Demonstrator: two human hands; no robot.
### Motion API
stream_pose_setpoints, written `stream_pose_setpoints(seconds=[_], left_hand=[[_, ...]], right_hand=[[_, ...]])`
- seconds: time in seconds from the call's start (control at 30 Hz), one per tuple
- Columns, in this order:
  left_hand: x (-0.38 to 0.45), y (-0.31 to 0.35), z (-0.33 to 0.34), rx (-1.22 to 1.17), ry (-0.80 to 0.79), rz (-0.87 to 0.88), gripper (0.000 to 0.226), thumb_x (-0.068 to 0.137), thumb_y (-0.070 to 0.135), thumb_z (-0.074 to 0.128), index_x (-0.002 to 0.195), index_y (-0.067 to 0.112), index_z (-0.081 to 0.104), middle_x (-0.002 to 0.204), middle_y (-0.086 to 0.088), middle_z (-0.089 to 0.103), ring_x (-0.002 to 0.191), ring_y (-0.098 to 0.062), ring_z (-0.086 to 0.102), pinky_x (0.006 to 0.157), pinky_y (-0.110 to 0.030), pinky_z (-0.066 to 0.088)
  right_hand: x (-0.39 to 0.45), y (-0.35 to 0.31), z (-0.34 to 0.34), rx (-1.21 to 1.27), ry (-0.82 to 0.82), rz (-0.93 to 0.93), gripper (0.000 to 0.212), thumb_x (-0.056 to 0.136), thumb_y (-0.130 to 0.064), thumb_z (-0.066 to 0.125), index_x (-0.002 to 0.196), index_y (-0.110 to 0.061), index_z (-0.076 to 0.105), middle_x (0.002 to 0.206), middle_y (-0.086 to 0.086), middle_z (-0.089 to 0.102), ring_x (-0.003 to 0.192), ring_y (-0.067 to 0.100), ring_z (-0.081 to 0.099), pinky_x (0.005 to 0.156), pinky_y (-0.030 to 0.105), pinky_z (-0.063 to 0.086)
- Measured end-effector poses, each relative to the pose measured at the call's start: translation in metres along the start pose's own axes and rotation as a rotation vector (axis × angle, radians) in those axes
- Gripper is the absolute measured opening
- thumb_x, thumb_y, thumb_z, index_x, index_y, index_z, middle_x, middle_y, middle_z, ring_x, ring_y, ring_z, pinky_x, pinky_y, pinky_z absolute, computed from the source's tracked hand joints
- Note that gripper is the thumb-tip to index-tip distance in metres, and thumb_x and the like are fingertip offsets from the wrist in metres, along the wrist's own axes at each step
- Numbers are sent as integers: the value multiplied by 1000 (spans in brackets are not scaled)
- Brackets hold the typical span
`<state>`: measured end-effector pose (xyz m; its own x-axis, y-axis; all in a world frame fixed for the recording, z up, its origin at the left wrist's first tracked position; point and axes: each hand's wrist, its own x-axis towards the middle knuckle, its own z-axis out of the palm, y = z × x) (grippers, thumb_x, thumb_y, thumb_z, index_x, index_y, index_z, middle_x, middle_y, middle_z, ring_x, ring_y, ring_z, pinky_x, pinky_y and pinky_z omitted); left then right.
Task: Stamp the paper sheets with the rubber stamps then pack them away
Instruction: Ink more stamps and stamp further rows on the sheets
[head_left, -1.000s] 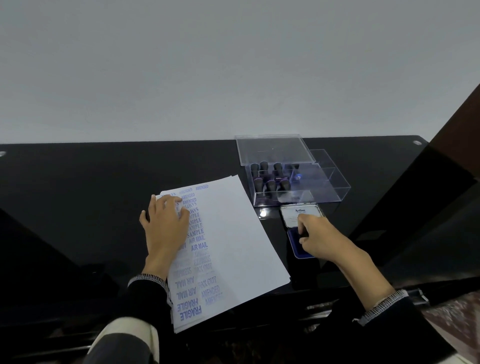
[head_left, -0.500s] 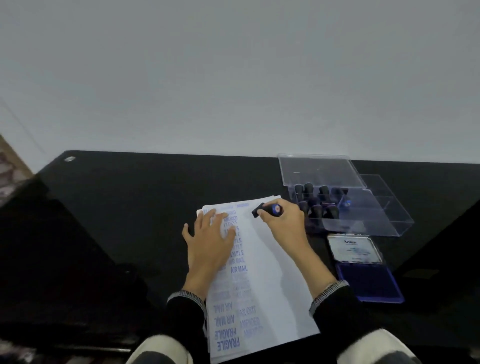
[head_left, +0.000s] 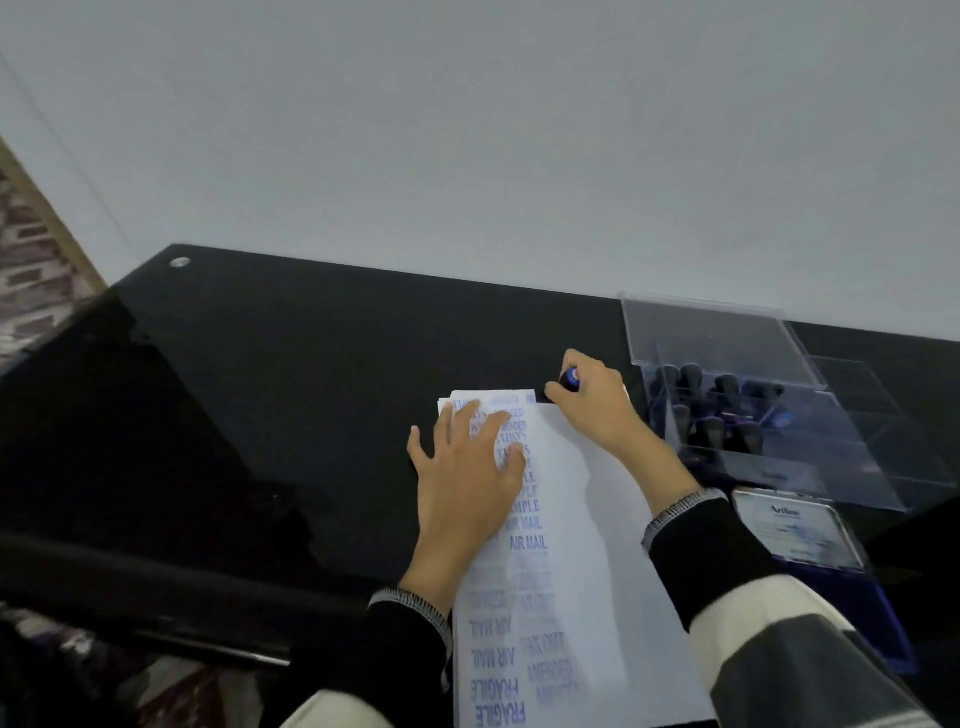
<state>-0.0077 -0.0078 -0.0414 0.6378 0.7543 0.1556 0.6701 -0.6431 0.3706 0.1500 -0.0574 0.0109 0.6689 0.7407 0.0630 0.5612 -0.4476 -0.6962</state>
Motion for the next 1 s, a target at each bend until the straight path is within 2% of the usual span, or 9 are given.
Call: stream_pose_setpoints(seconds=[0.07,0.23,0.33,0.4,0.6,0.8,1.0], left_hand=[[-1,0,1,-4,9,6,48,96,52,31,142,39,34,156,7,23,146,-16,10,115,-54,1],[-1,-1,2,8,27,24,49,95,53,28,140,38,38,153,6,28,145,-18,15,114,-56,5],[-1,-1,1,14,31,30,56,90,55,21,139,37,40,152,5,30,144,-19,18,114,-56,6],[-1,-2,2,22,32,30,53,93,54,23,140,36,39,153,4,30,145,-19,17,114,-56,6],[-2,-1,0,13,26,31,53,93,54,26,140,36,39,153,3,30,145,-20,17,114,-56,5],[-2,-1,0,-5,25,24,47,97,52,34,141,35,39,154,3,29,145,-20,16,115,-55,3],[-2,-1,-1,-2,10,19,49,97,53,32,142,36,37,155,4,26,146,-19,14,115,-54,2]], right_hand=[[7,-2,-3,-14,-52,9,25,87,-11,58,72,-9,39,68,8,44,64,21,39,53,27,32],[14,-9,-5,-57,-134,5,34,88,-12,60,66,-13,34,67,6,42,56,16,36,49,21,31],[16,-10,-1,-130,-166,7,31,90,-15,60,67,-15,38,69,4,46,59,13,41,51,20,31],[16,-10,1,-151,-179,5,28,90,-16,60,70,-15,40,73,6,50,63,16,46,53,22,35],[16,-9,7,-214,-180,-1,30,89,-19,61,68,-20,39,77,6,54,67,19,51,59,28,42],[14,-11,11,-272,-170,-6,17,90,-20,61,83,-14,46,76,2,51,64,15,49,55,22,38],[11,-12,15,-289,-120,-1,20,91,-19,59,79,-13,44,68,-1,45,61,17,46,51,23,33]])
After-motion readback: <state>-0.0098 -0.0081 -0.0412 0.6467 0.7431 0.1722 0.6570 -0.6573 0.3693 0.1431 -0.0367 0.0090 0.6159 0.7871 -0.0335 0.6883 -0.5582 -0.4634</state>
